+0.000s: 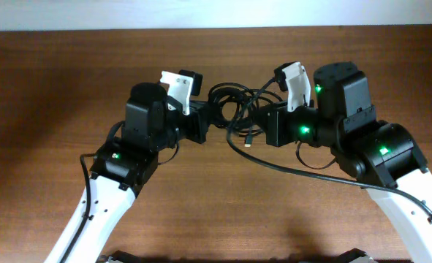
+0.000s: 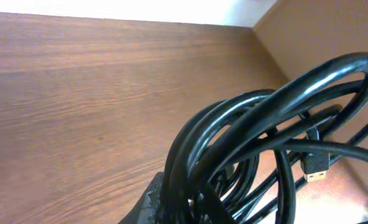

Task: Untangle cables

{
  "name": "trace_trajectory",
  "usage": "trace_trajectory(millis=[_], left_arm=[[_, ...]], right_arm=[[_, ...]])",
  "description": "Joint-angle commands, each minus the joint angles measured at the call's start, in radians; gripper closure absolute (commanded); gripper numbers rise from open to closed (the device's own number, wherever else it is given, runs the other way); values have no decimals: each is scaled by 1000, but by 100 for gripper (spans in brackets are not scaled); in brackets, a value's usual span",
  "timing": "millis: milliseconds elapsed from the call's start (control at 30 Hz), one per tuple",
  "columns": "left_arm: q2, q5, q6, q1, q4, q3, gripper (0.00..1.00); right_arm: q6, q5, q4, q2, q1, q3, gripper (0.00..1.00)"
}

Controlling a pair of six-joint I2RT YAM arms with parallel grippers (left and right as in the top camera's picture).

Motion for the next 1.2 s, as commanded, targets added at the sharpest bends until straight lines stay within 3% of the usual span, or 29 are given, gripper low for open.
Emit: trace_trajectory(millis=[0, 100, 200, 300, 367, 433, 700, 833, 967, 1033, 1167], left_arm=[[8, -273, 50, 30, -28, 1, 100], [8, -301, 50, 30, -34, 1, 100], [8, -171, 49, 30, -32, 1, 100], [8, 10, 22, 30, 6, 1, 100], [8, 139, 8, 30, 61, 1, 100], [8, 209, -1, 30, 95, 1, 100], [8, 298, -24, 30, 145, 1, 100], [8, 306, -54, 29, 159, 1, 100], [8, 316, -53, 29, 159, 1, 100], [8, 308, -53, 29, 159, 1, 100], [8, 135, -53, 30, 137, 1, 100]], right_arm=[[2, 105, -62, -33, -4, 19, 96], [9, 143, -92, -32, -4, 19, 96], [8, 126, -92, -32, -4, 19, 93], [-8, 75, -77, -32, -4, 19, 55], [-41, 12, -50, -32, -4, 19, 42], [-41, 1, -45, -32, -4, 19, 41], [-41, -67, -17, -26, -4, 19, 44], [-41, -91, -11, 4, -3, 19, 61], [-41, -110, -4, 34, -3, 19, 95], [-41, -109, -5, 34, -3, 19, 96], [0, -22, -49, 34, -3, 19, 96]])
